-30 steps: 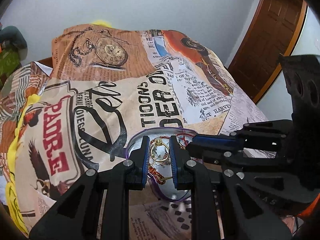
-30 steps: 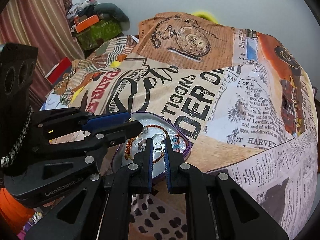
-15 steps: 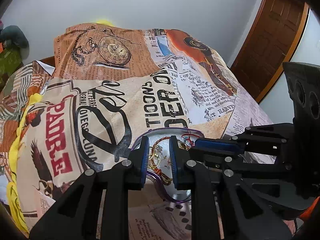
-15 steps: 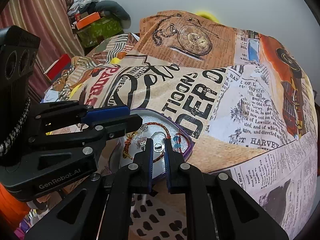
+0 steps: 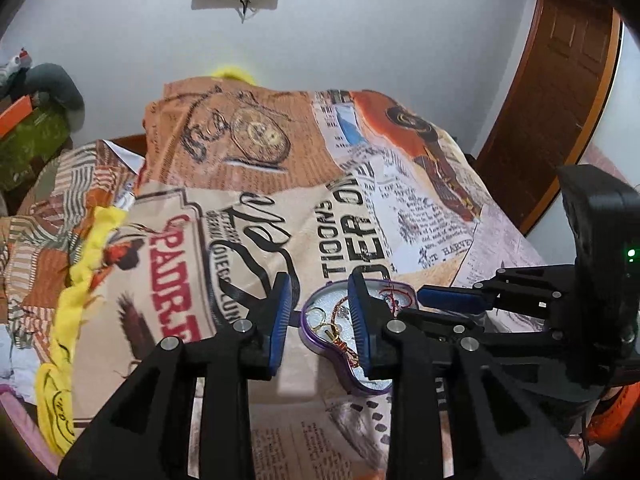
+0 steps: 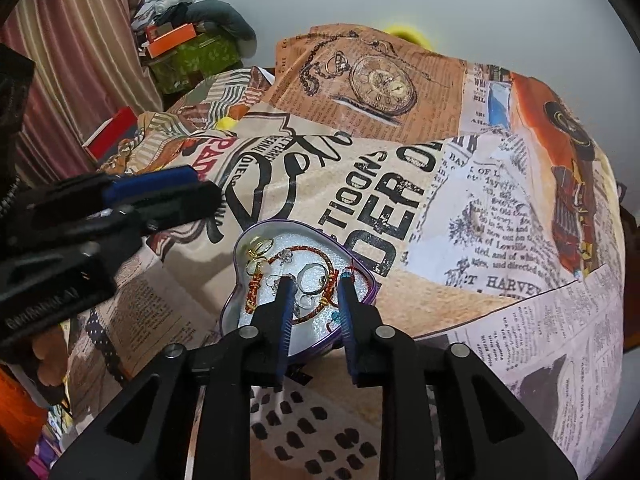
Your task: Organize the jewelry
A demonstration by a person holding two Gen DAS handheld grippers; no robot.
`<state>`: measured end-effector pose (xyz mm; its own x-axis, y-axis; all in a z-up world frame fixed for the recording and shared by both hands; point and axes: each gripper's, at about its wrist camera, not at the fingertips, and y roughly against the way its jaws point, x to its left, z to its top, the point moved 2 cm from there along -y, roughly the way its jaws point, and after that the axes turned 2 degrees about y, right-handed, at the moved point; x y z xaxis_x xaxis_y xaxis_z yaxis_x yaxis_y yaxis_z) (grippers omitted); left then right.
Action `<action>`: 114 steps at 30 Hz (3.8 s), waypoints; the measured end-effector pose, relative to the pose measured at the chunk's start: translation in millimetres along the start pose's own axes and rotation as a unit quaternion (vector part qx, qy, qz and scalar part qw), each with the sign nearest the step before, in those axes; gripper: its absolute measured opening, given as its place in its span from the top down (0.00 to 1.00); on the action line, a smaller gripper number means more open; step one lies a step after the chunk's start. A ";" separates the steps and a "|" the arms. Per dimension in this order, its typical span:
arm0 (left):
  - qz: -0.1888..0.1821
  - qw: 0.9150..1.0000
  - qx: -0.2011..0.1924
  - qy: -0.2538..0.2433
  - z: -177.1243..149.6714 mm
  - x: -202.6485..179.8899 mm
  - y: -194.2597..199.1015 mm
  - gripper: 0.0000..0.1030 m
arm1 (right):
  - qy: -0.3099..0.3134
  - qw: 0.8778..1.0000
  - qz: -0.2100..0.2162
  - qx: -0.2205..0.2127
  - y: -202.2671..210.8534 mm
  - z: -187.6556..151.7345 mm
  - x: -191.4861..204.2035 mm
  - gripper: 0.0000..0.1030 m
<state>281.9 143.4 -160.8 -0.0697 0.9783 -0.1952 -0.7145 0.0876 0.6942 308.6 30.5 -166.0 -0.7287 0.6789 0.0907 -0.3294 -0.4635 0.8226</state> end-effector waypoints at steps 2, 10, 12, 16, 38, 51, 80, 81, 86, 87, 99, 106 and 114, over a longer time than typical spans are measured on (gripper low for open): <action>0.003 1.000 -0.011 -0.002 1.5 -1.3 12.6 0.70 | 0.001 1.000 -0.004 -0.006 7.9 0.5 2.3 0.76; 0.009 0.998 -0.061 -0.019 6.8 -21.5 72.0 0.70 | 0.003 0.998 -0.019 -0.057 62.7 3.4 14.3 0.75; 0.010 0.997 -0.078 -0.026 8.0 -28.1 89.2 0.70 | 0.007 0.997 -0.029 -0.077 80.7 3.7 19.2 0.75; 0.012 0.991 -0.130 -0.042 9.6 -46.1 137.8 0.67 | 0.014 0.989 -0.055 -0.135 132.8 0.4 32.0 0.75; 0.031 0.931 -0.361 -0.050 -54.6 -109.0 310.6 0.02 | -0.005 0.885 -0.156 -0.439 317.4 -67.9 107.4 0.13; 0.043 0.933 -0.357 -0.030 -71.0 -112.3 315.0 0.01 | -0.012 0.878 -0.189 -0.440 316.4 -85.1 112.7 0.00; 0.044 0.938 -0.344 -0.021 -68.4 -107.6 307.5 0.01 | -0.022 0.891 -0.173 -0.419 323.5 -102.2 109.3 0.00; 0.043 0.938 -0.344 -0.021 -68.5 -107.6 307.5 0.01 | -0.022 0.891 -0.173 -0.419 322.6 -102.1 109.0 0.00; 0.040 0.938 -0.343 -0.021 -69.2 -106.9 305.5 0.01 | -0.022 0.891 -0.174 -0.419 322.8 -102.2 109.0 0.00; 0.039 0.939 -0.342 -0.021 -69.4 -106.8 305.1 0.01 | -0.022 0.891 -0.173 -0.419 322.5 -102.1 108.9 0.00; 0.037 0.942 -0.333 -0.028 -69.4 -104.6 301.6 0.01 | -0.025 0.893 -0.171 -0.415 321.9 -101.7 108.2 0.00; 0.025 0.944 -0.328 -0.024 -67.0 -101.0 301.6 0.01 | -0.028 0.895 -0.170 -0.412 320.6 -102.2 105.7 0.00; 0.023 0.945 -0.326 -0.026 -64.7 -100.8 299.3 0.01 | -0.033 0.896 -0.169 -0.410 319.8 -102.6 104.5 0.00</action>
<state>30.1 58.8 21.8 -0.0887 0.9878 -0.1283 -0.9898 -0.0730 0.1226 65.4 -105.2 48.9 -0.4768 0.8785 -0.0305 -0.8740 -0.4702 0.1223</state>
